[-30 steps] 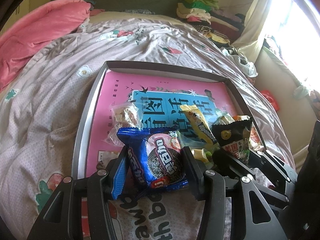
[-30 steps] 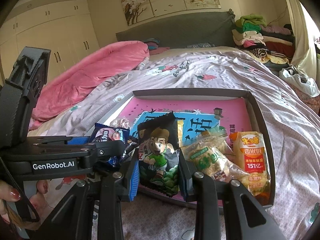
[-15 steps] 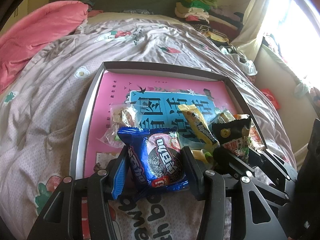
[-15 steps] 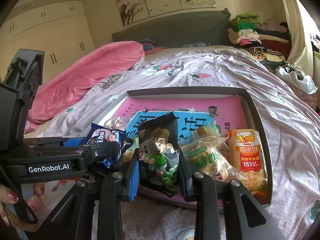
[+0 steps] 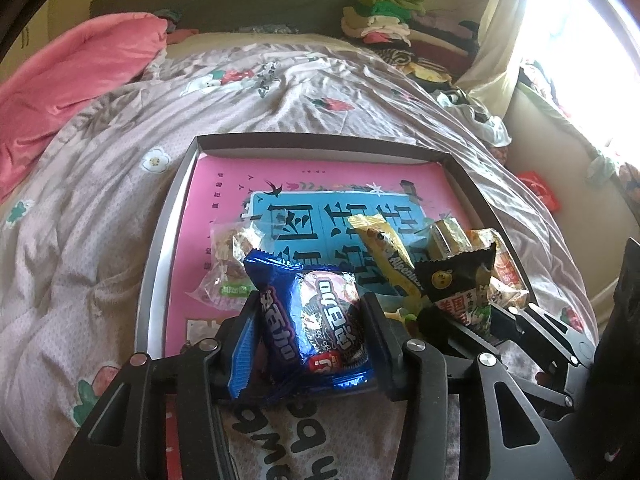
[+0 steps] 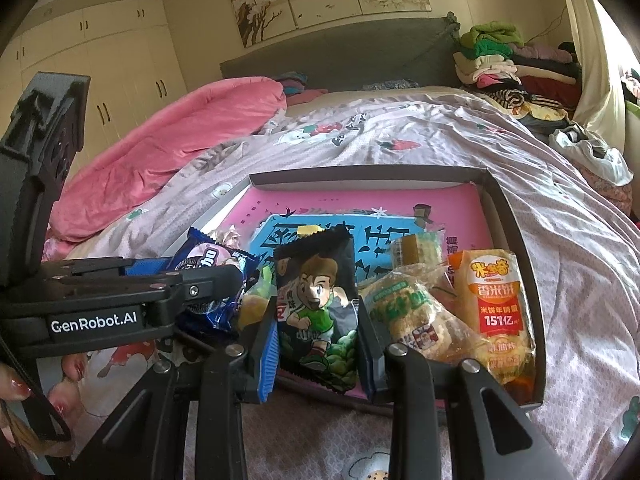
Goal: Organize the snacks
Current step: 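Lower the Oreo pack and cartoon-print bag into the lid with both tools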
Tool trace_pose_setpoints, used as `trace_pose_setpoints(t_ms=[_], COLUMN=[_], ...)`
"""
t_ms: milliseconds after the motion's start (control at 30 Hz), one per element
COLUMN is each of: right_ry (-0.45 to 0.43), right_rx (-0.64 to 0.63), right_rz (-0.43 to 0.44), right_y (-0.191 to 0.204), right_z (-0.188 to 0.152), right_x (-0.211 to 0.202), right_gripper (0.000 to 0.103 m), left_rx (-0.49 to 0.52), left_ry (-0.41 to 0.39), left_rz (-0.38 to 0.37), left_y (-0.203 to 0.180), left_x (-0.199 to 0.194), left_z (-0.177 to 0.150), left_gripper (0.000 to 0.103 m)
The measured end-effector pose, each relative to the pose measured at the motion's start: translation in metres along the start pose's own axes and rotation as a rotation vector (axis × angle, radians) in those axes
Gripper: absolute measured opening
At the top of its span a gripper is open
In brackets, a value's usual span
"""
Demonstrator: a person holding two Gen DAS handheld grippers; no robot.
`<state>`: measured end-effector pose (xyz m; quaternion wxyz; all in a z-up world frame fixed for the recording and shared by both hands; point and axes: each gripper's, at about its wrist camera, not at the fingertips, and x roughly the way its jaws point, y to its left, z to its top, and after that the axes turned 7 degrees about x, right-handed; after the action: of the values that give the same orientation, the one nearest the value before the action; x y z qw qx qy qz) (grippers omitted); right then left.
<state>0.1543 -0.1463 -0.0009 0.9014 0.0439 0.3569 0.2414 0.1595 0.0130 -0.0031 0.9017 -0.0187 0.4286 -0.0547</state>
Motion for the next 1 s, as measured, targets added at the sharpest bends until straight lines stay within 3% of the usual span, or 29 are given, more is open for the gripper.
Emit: trace_pose_setpoints(t_ms=[1000], right_ry=[-0.018], right_rx=[0.0], right_rz=[-0.038], right_y=[-0.0038], right_z=[-0.001], right_x=[-0.0043], right_gripper=[0.033], left_rx=[-0.002], left_ry=[-0.01], left_rz=[-0.01], left_y=[-0.0011], left_x=[0.0079], left_z=[0.0001], left_gripper=[0.049])
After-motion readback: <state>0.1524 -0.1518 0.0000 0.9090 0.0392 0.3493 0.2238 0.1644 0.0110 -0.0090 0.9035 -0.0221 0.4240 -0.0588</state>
